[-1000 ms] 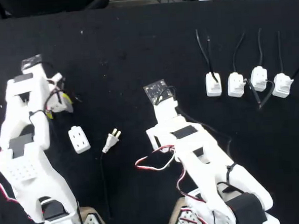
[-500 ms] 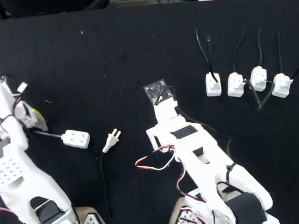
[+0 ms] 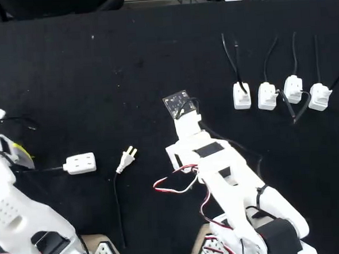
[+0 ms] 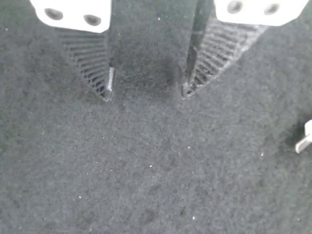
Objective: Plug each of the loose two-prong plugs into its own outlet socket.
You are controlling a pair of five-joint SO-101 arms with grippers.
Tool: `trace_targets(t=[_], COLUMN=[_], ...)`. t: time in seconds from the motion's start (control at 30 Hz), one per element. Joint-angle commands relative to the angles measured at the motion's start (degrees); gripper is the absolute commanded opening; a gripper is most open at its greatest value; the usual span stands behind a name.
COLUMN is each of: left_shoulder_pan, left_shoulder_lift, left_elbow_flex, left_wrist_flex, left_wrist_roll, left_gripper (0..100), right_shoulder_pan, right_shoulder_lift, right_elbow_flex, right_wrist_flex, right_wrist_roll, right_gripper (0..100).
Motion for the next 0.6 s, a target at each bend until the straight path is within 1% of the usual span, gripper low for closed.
trace_targets(t=[0.0,0.1,0.17,0.23,0.3,0.4,0.47,0.57], left_shoulder_pan=[0.04,0.04,0.13,1.19,2.95,8.31,12.09,14.99], left_shoulder_lift=[-10.02,-14.33,-16.88,-19.08,-21.27,-25.23,-28.40,-33.05], left_elbow_flex=[-0.48,-0.13,2.33,6.73,12.62,21.76,27.65,35.91], left_wrist_flex=[0.79,0.79,0.18,-2.11,-6.07,-11.87,-17.05,-26.37], left_wrist_roll=[-0.44,-0.26,-0.09,1.41,2.55,5.10,6.59,8.18], left_gripper=[23,23,23,23,23,23,23,23], right_shoulder_pan=[0.79,0.79,0.70,0.62,-0.09,-3.78,-6.51,-9.67], right_shoulder_lift=[-2.24,-2.24,-2.33,-2.33,-2.33,-2.33,-2.33,-2.24], right_elbow_flex=[-3.30,-3.38,-3.47,-3.56,-3.56,-3.21,-3.12,-3.03], right_wrist_flex=[0.53,0.62,0.62,0.62,0.62,0.62,0.62,0.70], right_wrist_roll=[0.00,-0.26,-0.35,-0.35,-0.44,-0.44,-0.44,-0.44], right_gripper=[20.4,20.4,20.4,20.4,20.4,20.4,20.4,20.4])
